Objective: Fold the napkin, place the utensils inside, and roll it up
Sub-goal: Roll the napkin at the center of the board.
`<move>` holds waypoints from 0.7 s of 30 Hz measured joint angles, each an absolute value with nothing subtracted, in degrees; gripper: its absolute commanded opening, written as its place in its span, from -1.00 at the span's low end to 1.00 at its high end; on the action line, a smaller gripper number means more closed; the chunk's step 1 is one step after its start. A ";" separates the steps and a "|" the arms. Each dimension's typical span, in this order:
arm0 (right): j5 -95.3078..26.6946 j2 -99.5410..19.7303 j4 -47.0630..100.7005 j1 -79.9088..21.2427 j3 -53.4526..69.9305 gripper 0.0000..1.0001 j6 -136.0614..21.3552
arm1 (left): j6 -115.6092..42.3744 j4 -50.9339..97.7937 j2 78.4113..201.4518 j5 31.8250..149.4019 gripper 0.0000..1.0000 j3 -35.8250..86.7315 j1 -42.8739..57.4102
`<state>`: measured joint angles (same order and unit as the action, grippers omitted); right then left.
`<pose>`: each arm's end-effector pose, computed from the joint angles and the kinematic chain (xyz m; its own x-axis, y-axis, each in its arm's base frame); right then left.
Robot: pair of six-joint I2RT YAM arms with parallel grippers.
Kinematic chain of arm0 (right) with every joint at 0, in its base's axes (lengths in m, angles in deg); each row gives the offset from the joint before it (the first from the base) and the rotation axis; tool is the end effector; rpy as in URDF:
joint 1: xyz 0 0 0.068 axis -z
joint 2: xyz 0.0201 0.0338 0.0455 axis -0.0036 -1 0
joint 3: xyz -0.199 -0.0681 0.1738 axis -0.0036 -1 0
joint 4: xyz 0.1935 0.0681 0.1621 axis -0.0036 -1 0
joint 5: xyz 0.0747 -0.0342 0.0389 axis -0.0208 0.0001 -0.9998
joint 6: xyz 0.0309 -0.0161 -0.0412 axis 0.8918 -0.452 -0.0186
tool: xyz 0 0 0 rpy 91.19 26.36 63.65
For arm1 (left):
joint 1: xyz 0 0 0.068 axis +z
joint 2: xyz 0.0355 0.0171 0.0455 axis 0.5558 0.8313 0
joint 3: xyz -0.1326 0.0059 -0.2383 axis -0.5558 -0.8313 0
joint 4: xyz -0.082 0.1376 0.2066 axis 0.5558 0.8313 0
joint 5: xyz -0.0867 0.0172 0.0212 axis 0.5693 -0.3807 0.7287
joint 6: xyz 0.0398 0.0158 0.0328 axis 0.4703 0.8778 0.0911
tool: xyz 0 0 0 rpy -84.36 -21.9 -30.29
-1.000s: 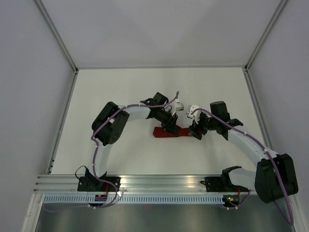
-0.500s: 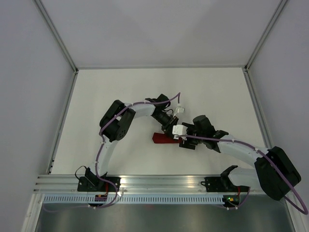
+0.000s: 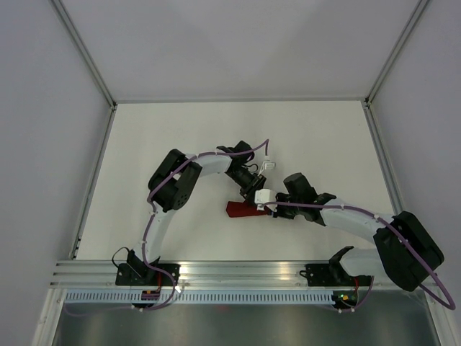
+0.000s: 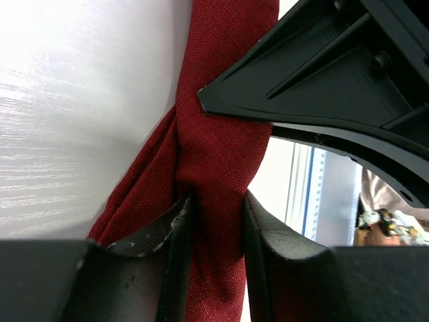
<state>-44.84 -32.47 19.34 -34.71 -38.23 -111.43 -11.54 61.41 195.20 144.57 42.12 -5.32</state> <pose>0.1816 0.1382 0.1524 0.0660 -0.8014 -0.5945 -0.9518 0.1282 -0.2785 0.3169 -0.2978 0.1065 -0.6348 0.6557 -0.4087 0.6048 0.0926 -0.7909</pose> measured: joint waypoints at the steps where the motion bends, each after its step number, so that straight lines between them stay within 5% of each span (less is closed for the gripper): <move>1: -44.86 -32.60 19.01 -34.71 -37.96 -0.40 -111.43 | -11.56 61.39 194.83 143.91 -0.18 42.03 -5.32; 6: -45.25 -33.61 17.46 -34.69 -36.57 -0.42 -111.43 | -11.52 60.97 193.40 141.31 0.07 41.51 -5.35; 21: -46.30 -37.26 14.81 -34.49 -33.07 -0.49 -111.65 | -12.52 53.76 182.43 132.26 0.09 32.24 -1.28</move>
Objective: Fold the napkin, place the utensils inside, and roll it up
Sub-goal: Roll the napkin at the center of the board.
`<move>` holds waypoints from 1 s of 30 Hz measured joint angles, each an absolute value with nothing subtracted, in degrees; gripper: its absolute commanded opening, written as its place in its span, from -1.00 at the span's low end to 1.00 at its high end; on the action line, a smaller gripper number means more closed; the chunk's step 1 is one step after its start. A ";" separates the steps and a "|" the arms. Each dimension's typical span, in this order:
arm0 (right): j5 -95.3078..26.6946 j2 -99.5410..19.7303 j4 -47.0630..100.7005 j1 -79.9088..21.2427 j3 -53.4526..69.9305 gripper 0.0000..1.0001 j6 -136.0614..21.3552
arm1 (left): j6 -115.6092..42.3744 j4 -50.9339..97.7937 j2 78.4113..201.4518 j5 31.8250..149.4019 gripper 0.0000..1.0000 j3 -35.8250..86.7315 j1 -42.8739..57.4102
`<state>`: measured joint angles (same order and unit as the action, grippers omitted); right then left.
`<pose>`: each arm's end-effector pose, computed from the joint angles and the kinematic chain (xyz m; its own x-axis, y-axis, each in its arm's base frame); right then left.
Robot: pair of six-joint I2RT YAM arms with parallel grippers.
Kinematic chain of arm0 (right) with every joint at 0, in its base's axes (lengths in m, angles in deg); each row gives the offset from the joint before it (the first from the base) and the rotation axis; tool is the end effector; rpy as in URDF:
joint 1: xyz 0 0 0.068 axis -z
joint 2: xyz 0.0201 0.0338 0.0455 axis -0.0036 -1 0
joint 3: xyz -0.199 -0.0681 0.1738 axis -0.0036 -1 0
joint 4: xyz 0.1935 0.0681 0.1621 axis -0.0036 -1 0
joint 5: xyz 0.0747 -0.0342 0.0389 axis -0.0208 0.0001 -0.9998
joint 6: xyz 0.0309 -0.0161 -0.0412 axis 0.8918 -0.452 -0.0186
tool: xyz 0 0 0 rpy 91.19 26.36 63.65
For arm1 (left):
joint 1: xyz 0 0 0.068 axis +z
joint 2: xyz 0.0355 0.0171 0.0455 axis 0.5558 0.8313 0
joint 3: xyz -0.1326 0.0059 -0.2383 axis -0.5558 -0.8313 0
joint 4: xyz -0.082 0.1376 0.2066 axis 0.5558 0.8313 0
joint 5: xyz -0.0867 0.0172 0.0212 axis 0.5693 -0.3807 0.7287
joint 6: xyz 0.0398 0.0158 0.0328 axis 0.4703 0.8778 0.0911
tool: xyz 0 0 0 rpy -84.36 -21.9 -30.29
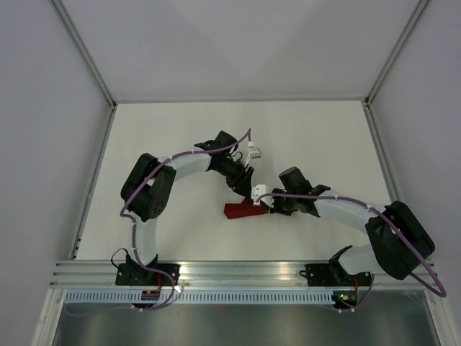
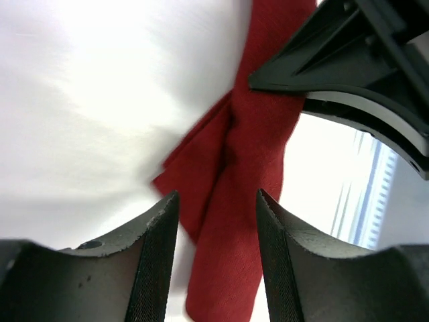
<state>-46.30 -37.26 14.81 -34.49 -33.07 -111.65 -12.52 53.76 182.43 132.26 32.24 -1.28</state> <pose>0.1946 0.1471 0.1548 0.0365 -0.8152 -0.5780 -0.9706 0.1087 -0.2147 0.3195 -0.2572 0.1501 -0.6039 0.5940 -0.5315 0.7617 0.2337 -0.6043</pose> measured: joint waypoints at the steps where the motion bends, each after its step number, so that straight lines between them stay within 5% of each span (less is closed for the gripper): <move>1: -46.41 -37.70 14.49 -34.47 -32.63 -0.49 -111.65 | -12.98 51.97 180.55 131.02 0.09 30.73 -0.67; 16: -58.06 -56.16 -7.55 -27.78 -11.06 -0.49 -115.98 | -23.34 13.39 146.11 103.39 0.20 -4.04 -0.14; 30: -68.16 -73.52 -28.66 -22.16 7.30 -0.50 -119.70 | -15.02 3.05 147.88 81.75 0.28 -8.72 -22.92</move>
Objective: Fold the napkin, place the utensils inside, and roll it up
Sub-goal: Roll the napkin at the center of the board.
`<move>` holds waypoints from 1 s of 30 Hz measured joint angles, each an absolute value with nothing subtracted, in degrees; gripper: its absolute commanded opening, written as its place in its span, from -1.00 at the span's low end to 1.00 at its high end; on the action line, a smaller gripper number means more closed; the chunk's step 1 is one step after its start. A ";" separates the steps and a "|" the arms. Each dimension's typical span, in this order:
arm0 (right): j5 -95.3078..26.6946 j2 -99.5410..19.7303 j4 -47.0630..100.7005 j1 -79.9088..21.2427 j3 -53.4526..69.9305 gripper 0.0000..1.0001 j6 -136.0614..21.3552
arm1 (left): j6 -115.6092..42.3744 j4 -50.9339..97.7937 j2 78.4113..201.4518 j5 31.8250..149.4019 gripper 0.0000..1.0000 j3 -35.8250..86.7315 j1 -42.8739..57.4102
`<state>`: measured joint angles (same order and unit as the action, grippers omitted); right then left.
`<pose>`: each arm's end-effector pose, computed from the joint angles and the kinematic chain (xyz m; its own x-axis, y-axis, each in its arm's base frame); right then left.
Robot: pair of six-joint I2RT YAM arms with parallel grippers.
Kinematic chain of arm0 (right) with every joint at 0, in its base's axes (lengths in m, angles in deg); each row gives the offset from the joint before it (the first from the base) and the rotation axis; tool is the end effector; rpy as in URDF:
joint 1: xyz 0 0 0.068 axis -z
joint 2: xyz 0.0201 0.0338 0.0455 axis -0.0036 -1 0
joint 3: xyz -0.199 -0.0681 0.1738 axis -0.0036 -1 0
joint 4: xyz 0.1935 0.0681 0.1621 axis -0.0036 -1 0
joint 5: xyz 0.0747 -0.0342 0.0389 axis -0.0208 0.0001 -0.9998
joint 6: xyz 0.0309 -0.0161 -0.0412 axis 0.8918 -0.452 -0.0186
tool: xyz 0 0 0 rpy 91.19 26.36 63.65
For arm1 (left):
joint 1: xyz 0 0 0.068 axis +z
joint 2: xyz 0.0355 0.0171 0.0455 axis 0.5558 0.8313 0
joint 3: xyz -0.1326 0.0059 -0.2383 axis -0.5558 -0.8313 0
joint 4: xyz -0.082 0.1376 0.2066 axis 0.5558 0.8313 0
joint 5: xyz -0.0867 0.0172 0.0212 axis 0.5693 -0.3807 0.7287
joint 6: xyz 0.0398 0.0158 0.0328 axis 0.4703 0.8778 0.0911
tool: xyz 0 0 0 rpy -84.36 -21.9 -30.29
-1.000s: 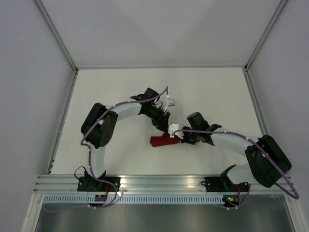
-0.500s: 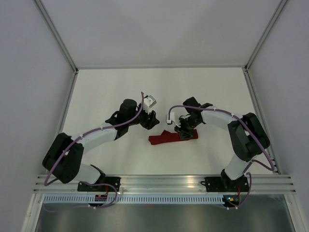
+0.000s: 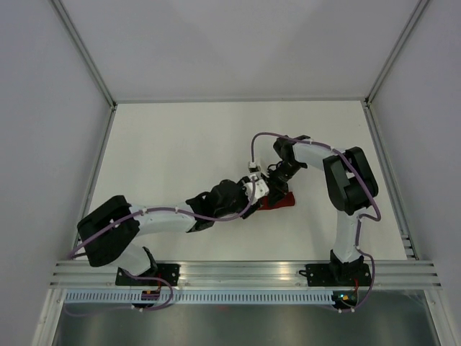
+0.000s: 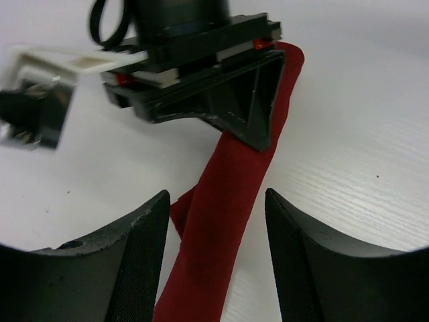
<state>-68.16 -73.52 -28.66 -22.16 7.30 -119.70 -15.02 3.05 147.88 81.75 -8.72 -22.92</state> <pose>0.3119 0.1511 0.1418 -0.3447 -0.8047 -0.4833 -0.8821 0.1015 0.4601 0.1680 -0.2548 0.2008 -0.0659 0.4168 -0.9066 0.8548 0.4923 0.1642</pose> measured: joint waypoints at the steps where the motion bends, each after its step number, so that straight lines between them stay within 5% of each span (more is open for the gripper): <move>1: -68.29 -73.87 -29.03 -22.14 7.63 -0.49 -119.72 | -13.20 3.18 150.15 80.53 0.30 -7.49 -24.36; 19: -70.24 -79.05 -35.20 -21.33 13.11 -0.49 -119.85 | 6.86 7.36 167.05 70.32 0.34 1.77 -31.31; 27: -70.85 -80.60 -37.49 -21.09 14.75 -0.44 -120.98 | 8.04 11.73 169.30 71.41 0.00 5.25 -29.80; 30: -70.91 -80.91 -38.12 -21.07 15.15 -0.24 -121.42 | 8.00 15.32 169.93 73.47 -0.20 7.39 -28.93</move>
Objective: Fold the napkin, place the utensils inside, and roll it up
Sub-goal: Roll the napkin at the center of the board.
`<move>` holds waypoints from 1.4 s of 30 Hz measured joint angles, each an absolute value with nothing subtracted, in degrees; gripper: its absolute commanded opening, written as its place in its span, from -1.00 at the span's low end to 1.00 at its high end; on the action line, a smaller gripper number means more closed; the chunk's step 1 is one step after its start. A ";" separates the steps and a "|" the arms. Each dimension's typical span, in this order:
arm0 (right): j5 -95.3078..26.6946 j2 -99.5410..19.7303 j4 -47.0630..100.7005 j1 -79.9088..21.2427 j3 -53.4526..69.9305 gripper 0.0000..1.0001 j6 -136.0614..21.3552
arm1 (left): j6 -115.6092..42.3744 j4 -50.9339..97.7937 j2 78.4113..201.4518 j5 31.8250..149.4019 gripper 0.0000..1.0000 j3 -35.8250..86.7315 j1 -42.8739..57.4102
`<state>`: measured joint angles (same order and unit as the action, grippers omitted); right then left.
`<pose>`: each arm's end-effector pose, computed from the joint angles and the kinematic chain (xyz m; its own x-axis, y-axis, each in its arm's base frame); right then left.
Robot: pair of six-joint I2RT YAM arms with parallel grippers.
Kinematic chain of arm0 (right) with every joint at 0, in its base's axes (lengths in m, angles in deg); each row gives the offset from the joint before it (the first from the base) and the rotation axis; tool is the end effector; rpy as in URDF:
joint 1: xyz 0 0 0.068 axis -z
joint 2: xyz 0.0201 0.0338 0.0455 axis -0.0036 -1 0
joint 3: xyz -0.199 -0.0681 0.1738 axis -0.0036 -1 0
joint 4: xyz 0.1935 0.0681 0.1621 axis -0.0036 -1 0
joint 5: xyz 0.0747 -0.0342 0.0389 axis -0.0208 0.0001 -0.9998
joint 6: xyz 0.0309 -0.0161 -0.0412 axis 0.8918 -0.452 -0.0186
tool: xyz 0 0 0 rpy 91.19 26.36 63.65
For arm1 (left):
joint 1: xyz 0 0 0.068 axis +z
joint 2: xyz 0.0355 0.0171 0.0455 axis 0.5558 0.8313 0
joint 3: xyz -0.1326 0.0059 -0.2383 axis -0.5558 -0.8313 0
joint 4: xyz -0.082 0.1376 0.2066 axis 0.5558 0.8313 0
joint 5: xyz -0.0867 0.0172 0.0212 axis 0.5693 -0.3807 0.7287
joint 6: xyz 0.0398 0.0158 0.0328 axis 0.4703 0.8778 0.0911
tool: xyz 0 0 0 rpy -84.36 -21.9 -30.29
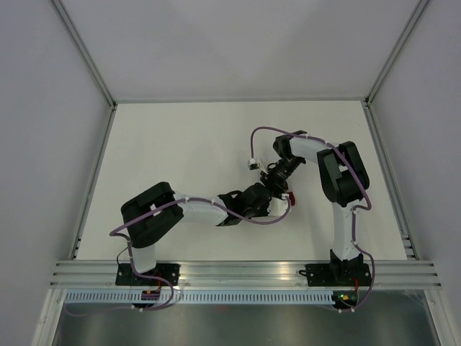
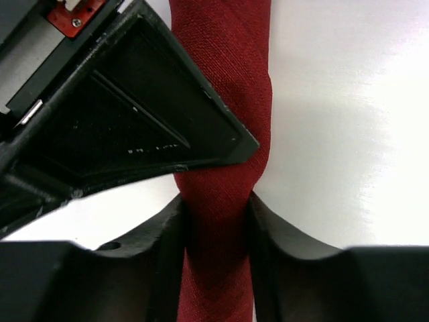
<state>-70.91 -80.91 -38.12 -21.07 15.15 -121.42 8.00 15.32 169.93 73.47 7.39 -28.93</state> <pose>0.3289 0.1518 0.1315 -0.4161 -0.8034 -0.4260 -0.8052 0.1079 0.5831 0.1757 -0.3283 0.1425 0.1967 0.7930 -0.5766 0.8556 0.1483 0.4959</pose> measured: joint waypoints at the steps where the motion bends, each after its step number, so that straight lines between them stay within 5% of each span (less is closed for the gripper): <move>1: -70.98 -80.99 -38.36 -21.07 15.19 -0.18 -121.57 | 8.00 16.65 170.06 74.23 -0.25 8.11 -28.64; 5: -71.83 -81.21 -40.22 -20.92 15.72 0.16 -121.84 | 7.71 20.98 170.50 77.90 -0.47 10.58 -26.98; 11: -71.94 -81.52 -42.39 -20.39 17.31 0.30 -121.79 | 5.68 23.32 170.78 83.39 -0.51 12.09 -24.43; 42: -70.96 -70.11 -24.68 -7.10 15.91 0.35 -101.34 | -26.95 36.52 181.10 91.32 -0.39 30.65 -14.33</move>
